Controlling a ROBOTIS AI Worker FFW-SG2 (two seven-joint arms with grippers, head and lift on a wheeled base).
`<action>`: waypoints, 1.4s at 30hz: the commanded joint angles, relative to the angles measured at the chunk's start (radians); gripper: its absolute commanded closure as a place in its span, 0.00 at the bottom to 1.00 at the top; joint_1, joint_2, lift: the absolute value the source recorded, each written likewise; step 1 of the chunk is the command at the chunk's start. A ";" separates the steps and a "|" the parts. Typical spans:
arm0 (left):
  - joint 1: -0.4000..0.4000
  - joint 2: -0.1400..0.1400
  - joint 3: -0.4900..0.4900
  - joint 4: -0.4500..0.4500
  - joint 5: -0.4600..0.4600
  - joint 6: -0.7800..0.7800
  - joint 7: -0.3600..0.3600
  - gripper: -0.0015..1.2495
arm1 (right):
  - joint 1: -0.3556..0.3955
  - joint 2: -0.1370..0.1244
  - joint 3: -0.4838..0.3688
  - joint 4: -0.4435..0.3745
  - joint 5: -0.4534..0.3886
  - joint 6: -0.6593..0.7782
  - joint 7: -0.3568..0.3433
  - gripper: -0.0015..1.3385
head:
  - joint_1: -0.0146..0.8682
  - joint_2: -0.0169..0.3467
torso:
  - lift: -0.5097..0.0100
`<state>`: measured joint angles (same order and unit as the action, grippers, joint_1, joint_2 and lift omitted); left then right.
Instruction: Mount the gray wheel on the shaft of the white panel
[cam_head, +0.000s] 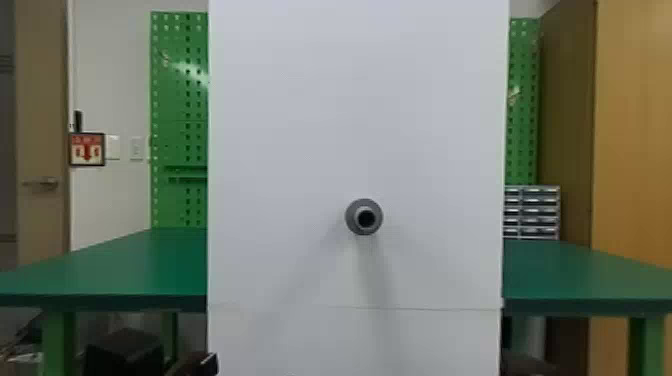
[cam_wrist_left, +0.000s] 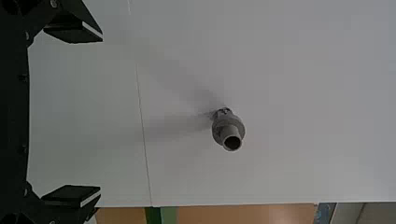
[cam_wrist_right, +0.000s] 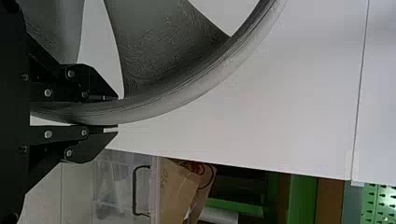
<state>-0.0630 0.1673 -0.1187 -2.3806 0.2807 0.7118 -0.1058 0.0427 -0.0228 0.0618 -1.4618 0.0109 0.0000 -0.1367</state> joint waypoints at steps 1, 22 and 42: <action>0.000 0.000 0.001 0.000 0.000 0.000 0.000 0.10 | 0.002 0.001 0.003 -0.002 0.001 0.000 -0.011 0.99 | 0.05 0.14 | 0.04; -0.001 0.000 -0.003 -0.002 0.002 0.000 0.000 0.10 | -0.043 0.009 0.050 -0.302 0.046 0.275 -0.052 0.99 | 0.05 0.14 | 0.04; -0.003 0.000 -0.004 0.000 0.002 0.001 0.002 0.10 | -0.182 -0.005 0.093 -0.595 0.043 0.695 -0.052 0.99 | 0.05 0.14 | 0.04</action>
<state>-0.0660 0.1672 -0.1228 -2.3819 0.2822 0.7133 -0.1043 -0.1014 -0.0223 0.1474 -2.0237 0.0743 0.6195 -0.1886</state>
